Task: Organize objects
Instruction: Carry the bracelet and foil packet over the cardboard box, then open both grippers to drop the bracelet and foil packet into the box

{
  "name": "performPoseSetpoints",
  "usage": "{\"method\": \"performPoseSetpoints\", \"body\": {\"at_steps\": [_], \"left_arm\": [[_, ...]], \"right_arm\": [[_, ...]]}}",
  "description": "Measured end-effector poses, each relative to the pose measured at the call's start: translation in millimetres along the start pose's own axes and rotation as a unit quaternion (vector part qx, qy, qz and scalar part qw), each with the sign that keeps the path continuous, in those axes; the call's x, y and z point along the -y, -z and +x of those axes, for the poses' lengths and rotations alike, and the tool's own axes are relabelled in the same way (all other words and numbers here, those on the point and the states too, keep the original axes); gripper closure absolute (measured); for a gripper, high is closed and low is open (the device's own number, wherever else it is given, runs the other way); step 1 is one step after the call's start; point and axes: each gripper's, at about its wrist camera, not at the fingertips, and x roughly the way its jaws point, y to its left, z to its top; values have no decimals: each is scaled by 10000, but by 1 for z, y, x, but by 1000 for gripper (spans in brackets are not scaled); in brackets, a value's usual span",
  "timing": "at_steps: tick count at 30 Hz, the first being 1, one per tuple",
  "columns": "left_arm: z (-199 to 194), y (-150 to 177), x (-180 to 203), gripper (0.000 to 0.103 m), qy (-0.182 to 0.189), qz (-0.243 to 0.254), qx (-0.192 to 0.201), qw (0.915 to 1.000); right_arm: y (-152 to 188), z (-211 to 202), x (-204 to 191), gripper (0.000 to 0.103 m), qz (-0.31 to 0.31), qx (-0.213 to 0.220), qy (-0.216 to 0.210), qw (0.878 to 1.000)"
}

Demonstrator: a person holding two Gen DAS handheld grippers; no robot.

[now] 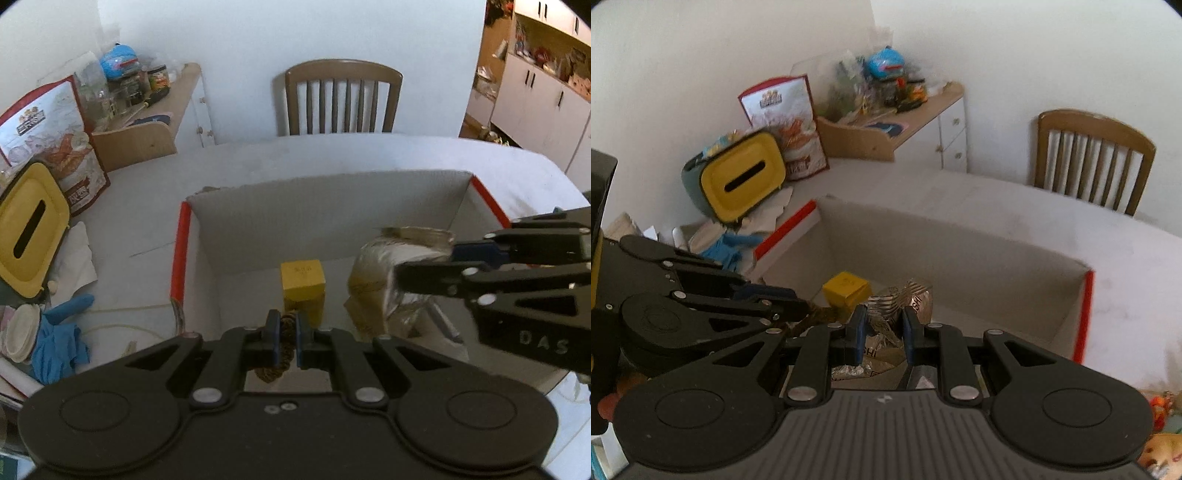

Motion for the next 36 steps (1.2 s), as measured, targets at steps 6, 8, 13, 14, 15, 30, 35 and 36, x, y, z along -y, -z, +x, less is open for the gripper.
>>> {"method": "performPoseSetpoints", "body": {"at_steps": [6,8,13,14,15,30,35,36], "left_arm": [[11,1,0,97,51,54,-192,9998],[15,1,0,97,56,83,-261,9996],[27,3,-2,97,120,34,-547,9984],[29,4,-3,97,149,17,-604,9981],[31,5,-3,97,183,-11,-659,9977],[35,13,-7,84,220,-307,-987,9944],[25,13,-3,78,176,-290,-891,9954],[23,12,-2,77,179,-301,-868,9956]], "right_arm": [[8,16,-3,83,-202,-275,71,9994],[10,18,-2,83,-187,-338,61,9992],[15,20,-1,83,-132,-449,12,9989],[16,20,0,83,-126,-472,-4,9988],[16,20,0,83,-123,-489,-4,9987],[21,5,1,83,145,-554,203,9982],[18,-8,1,83,173,-452,194,9986],[18,-10,1,83,182,-432,189,9987]]}}
